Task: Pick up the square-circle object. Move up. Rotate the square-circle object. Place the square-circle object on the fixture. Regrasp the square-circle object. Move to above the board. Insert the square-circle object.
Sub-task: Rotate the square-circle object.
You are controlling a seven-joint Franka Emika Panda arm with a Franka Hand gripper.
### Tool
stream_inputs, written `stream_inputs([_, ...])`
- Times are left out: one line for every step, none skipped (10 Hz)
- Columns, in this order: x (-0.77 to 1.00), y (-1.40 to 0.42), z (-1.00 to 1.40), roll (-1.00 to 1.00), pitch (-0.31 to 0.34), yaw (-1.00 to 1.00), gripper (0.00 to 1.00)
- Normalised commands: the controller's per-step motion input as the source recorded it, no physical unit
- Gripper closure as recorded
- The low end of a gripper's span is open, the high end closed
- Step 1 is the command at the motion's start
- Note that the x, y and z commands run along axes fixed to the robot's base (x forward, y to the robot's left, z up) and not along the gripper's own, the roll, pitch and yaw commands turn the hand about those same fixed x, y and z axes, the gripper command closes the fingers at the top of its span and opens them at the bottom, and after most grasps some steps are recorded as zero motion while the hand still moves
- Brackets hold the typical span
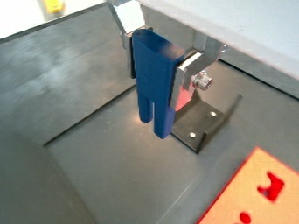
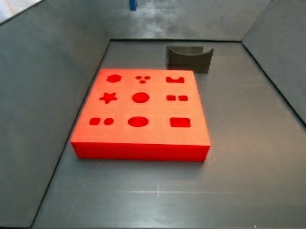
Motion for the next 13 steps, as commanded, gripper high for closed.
stream_inputs([0.01,0.01,0.01,-0.05,0.042,-1.0,1.0])
stream_inputs([0.01,0.01,0.0,-0.05,0.044,-1.0,1.0])
stream_inputs([0.01,0.01,0.01,-0.05,0.049,-1.0,1.0])
stream_inputs([0.01,0.01,0.01,-0.06,0.054,-1.0,1.0])
stream_inputs([0.01,0.01,0.01,-0.07,0.062,-1.0,1.0])
stream_inputs([0.01,0.01,0.01,-0.07,0.066,-1.0,1.0])
stream_inputs([0.01,0.01,0.01,-0.09,0.079,-1.0,1.0])
stream_inputs([0.01,0.01,0.01,-0.11,0.098,-1.0,1.0])
stream_inputs([0.01,0.01,0.01,-0.13,0.118,-1.0,1.0])
stream_inputs([0.0,0.0,0.0,-0.04,0.04,-1.0,1.0])
stream_inputs([0.0,0.0,0.0,-0.05,0.042,-1.0,1.0])
stream_inputs([0.0,0.0,0.0,-0.05,0.044,-1.0,1.0])
stream_inputs([0.0,0.0,0.0,-0.06,0.049,-1.0,1.0])
